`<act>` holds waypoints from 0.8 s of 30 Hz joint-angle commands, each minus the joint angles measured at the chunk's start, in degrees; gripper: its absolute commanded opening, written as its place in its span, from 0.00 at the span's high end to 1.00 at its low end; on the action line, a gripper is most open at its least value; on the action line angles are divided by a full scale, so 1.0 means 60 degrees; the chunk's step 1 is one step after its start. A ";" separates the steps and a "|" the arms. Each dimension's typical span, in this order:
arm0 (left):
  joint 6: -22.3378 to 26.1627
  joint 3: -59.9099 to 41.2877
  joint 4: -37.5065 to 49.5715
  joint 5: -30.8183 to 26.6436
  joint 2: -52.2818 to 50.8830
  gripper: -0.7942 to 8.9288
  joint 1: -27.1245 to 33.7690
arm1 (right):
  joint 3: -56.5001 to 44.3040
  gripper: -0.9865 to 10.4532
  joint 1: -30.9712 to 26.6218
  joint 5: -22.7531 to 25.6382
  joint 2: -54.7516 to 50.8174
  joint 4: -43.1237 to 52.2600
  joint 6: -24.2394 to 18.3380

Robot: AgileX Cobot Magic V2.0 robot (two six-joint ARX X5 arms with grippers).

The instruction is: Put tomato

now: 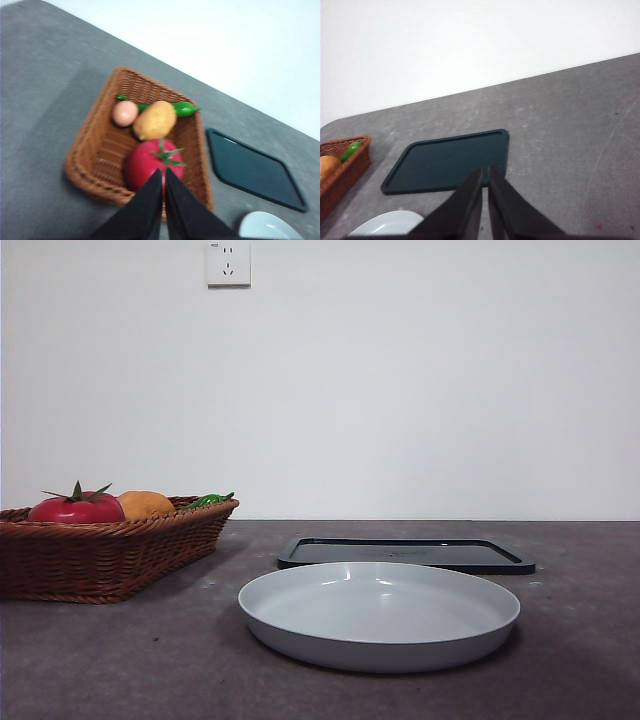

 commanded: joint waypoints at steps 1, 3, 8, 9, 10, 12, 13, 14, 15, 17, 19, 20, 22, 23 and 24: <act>0.0590 0.0907 -0.0313 0.0346 0.0477 0.91 0.0004 | 0.0969 0.90 -0.0007 -0.0197 0.0586 -0.0590 -0.0452; 0.0947 0.1523 -0.0710 0.0590 0.0911 0.91 0.0004 | 0.1701 0.90 -0.0007 -0.0488 0.1126 -0.1184 -0.0798; 0.1803 0.2790 -0.1701 0.1257 0.1923 0.91 0.0004 | 0.3366 0.90 -0.0004 -0.1366 0.2459 -0.2543 -0.1424; 0.1971 0.3020 -0.1923 0.1446 0.2124 0.91 0.0004 | 0.3676 0.90 -0.0004 -0.1537 0.2714 -0.2790 -0.1504; 0.2120 0.3220 -0.2131 0.1625 0.2299 0.91 0.0004 | 0.3974 0.90 -0.0004 -0.1719 0.2958 -0.3045 -0.1581; 0.2452 0.3650 -0.2630 0.2018 0.2696 0.91 0.0000 | 0.4572 0.90 0.0011 -0.2047 0.3446 -0.3548 -0.1698; 0.2590 0.3832 -0.2849 0.2135 0.2856 0.91 -0.0007 | 0.4819 0.90 0.0029 -0.2226 0.3650 -0.3770 -0.1756; 0.2721 0.4022 -0.3071 0.2229 0.3024 0.91 -0.0040 | 0.5104 0.90 0.0073 -0.2415 0.3880 -0.4033 -0.1851; 0.2805 0.4193 -0.3257 0.2320 0.3173 0.91 -0.0098 | 0.5340 0.90 0.0131 -0.2532 0.4073 -0.4262 -0.1902; 0.2914 0.4510 -0.3592 0.2419 0.3432 0.91 -0.0240 | 0.5759 0.90 0.0299 -0.2565 0.4397 -0.4703 -0.1967; 0.3089 0.4834 -0.3989 0.2579 0.3668 0.91 -0.0390 | 0.6109 0.90 0.0499 -0.2561 0.4666 -0.5144 -0.2160; 0.3162 0.4998 -0.4189 0.2634 0.3789 0.91 -0.0474 | 0.6266 0.90 0.0612 -0.2565 0.4794 -0.5373 -0.2259; 0.3293 0.5311 -0.4637 0.2677 0.3996 0.91 -0.0630 | 0.6481 0.90 0.0831 -0.2557 0.4980 -0.5752 -0.2415; 0.3381 0.5464 -0.4907 0.2681 0.4105 0.91 -0.0699 | 0.6550 0.90 0.0943 -0.2554 0.5060 -0.5934 -0.2477; 0.3519 0.5584 -0.5144 0.2681 0.4182 0.91 -0.0743 | 0.6590 0.90 0.1038 -0.2554 0.5107 -0.6080 -0.2557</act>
